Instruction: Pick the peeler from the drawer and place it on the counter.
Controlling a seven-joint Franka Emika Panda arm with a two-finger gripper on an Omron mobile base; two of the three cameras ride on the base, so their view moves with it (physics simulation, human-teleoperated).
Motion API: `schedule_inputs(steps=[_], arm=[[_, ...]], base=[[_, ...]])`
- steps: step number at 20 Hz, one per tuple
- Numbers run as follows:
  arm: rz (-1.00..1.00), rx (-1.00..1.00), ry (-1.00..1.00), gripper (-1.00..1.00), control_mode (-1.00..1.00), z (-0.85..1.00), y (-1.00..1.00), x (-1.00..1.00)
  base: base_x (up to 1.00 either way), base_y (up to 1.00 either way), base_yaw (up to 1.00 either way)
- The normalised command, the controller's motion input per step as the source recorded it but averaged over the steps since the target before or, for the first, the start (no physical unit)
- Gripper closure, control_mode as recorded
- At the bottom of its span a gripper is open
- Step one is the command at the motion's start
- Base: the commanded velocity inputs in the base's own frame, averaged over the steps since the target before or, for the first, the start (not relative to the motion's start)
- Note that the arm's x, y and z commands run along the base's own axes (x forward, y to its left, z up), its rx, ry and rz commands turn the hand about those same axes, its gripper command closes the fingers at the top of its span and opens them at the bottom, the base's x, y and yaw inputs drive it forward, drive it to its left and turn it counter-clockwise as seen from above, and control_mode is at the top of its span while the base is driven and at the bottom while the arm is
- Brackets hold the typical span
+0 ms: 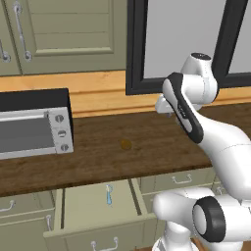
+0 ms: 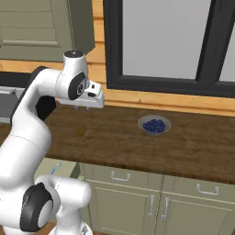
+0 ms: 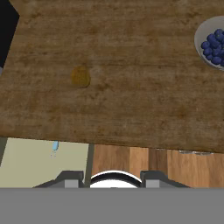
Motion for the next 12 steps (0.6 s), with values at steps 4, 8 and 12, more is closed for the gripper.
schedule_inputs(steps=[4,8,12], arm=[[0.00,0.00,0.00,-1.00,1.00,0.00,0.00,0.00],[0.00,0.00,0.00,-1.00,1.00,0.00,0.00,0.00],[0.00,0.00,0.00,-1.00,1.00,0.00,0.00,0.00]], base=[[0.00,0.00,0.00],[0.00,-0.10,0.00],[0.00,-0.47,0.00]])
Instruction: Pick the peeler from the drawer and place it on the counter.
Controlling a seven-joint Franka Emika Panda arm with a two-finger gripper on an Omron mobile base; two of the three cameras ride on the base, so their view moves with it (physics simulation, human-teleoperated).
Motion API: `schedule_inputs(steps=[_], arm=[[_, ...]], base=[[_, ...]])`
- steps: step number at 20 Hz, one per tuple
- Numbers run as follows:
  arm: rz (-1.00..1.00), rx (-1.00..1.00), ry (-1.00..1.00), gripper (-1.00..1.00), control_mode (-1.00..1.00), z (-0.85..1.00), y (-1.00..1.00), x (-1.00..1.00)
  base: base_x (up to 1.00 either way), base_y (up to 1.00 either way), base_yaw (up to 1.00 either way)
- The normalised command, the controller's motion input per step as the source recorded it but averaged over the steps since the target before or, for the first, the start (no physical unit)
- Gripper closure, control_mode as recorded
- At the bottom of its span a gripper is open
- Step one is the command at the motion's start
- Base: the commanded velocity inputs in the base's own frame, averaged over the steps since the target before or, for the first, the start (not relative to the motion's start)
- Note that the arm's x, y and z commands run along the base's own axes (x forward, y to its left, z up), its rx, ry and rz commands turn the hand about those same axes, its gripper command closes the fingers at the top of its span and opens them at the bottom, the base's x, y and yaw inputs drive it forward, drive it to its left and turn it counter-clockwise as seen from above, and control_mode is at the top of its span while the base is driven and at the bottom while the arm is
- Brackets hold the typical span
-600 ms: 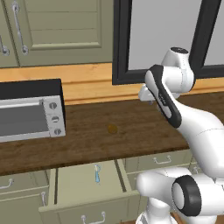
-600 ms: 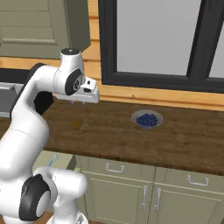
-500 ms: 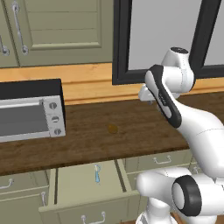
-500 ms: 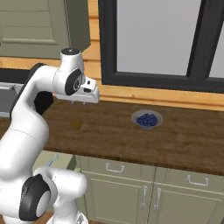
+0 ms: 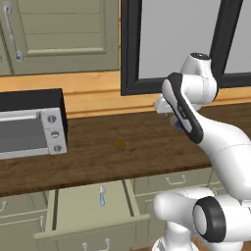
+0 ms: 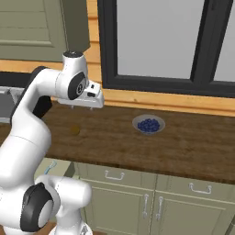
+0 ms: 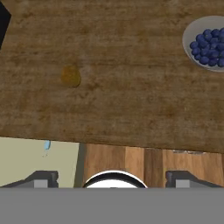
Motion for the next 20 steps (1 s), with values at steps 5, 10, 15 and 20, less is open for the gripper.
schedule_inputs(steps=[5,10,15,20], arm=[[0.00,0.00,0.00,-1.00,1.00,0.00,0.00,0.00],[0.00,0.00,0.00,-1.00,1.00,0.00,0.00,0.00],[0.00,0.00,0.00,-1.00,1.00,0.00,0.00,0.00],[0.00,0.00,0.00,-1.00,1.00,0.00,0.00,0.00]], base=[[0.22,-0.42,0.00],[0.59,-0.41,0.00],[0.45,-0.15,0.00],[0.00,0.00,0.00]])
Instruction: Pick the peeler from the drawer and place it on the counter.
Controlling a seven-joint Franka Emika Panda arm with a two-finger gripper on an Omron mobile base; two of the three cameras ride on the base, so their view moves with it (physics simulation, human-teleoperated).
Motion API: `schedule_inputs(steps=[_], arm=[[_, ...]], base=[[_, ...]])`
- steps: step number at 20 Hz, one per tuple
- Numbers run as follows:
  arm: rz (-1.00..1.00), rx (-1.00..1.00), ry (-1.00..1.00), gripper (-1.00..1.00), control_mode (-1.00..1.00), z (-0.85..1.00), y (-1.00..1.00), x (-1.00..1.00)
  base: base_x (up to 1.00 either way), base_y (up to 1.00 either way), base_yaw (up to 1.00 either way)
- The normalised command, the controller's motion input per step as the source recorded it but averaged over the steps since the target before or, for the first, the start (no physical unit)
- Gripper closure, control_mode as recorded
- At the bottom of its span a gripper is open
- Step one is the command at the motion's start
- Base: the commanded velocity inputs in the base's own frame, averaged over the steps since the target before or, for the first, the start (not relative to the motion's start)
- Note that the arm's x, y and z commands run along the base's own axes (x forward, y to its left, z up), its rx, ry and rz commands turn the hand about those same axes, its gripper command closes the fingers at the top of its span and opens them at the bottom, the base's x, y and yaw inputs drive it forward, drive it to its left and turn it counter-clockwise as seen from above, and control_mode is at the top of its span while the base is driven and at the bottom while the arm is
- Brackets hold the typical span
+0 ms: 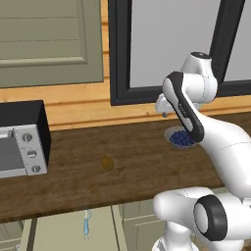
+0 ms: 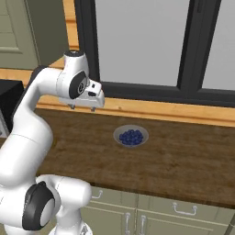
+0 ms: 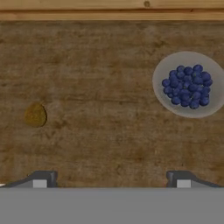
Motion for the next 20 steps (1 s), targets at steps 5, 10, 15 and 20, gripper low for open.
schedule_inputs(steps=[5,10,15,20], arm=[[0.00,0.00,0.00,-1.00,-1.00,0.00,0.04,-0.05],[0.00,-0.02,0.04,-1.00,-1.00,-0.12,0.94,-0.74],[-0.01,0.01,0.14,-1.00,-1.00,-0.27,1.00,-0.89],[0.00,0.04,0.24,-1.00,-1.00,-0.33,1.00,-0.97]], base=[[0.00,0.00,0.00],[0.00,0.00,0.00],[0.00,0.00,0.00],[0.00,0.00,0.00]])
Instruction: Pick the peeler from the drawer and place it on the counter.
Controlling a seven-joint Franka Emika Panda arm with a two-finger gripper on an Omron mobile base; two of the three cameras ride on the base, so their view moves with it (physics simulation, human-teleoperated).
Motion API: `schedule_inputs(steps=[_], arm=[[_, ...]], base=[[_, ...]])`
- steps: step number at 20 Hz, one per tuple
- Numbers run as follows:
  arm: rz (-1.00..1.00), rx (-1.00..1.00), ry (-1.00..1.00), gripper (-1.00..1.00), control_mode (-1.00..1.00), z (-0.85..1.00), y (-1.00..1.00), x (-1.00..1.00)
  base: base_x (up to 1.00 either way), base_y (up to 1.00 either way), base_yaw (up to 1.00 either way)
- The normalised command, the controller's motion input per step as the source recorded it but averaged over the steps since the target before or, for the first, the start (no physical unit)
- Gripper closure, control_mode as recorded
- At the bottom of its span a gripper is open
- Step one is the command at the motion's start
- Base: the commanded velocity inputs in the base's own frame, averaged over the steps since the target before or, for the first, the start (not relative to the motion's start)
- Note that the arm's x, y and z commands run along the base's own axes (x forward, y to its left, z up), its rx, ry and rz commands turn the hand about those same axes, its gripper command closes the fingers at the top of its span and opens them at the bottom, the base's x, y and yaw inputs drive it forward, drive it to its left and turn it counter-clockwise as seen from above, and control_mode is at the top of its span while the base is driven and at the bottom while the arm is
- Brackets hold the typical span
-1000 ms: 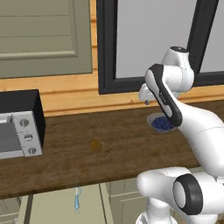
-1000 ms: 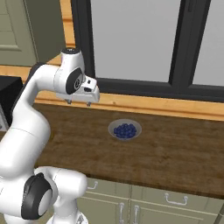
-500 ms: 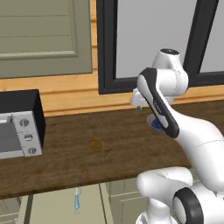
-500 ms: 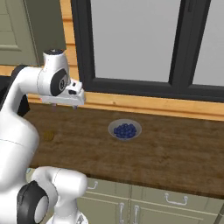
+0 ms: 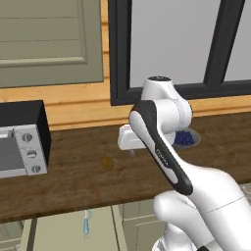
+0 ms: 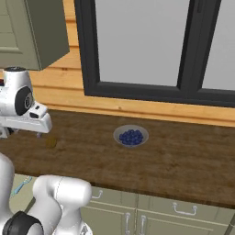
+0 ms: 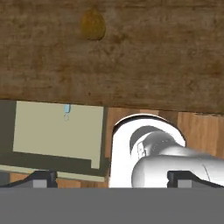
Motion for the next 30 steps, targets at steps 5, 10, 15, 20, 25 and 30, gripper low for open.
schedule_inputs(steps=[5,10,15,20,25,30], arm=[[0.00,0.00,0.12,-1.00,-1.00,-0.46,0.97,-0.71],[0.00,0.00,0.06,-1.00,-1.00,-0.61,0.83,-0.23],[0.00,-0.04,-0.01,-1.00,-1.00,-0.69,0.85,-0.01],[0.00,-0.02,0.01,-1.00,-1.00,-0.87,0.68,-0.09],[0.00,-0.01,0.03,-1.00,-1.00,-0.83,0.58,-0.11],[0.00,0.00,0.00,-1.00,-1.00,-0.52,0.31,-0.07]], base=[[0.00,0.00,0.00],[0.00,0.00,0.00],[0.00,0.00,0.00],[0.00,0.00,0.00],[0.00,0.00,0.00],[0.00,0.00,0.00]])
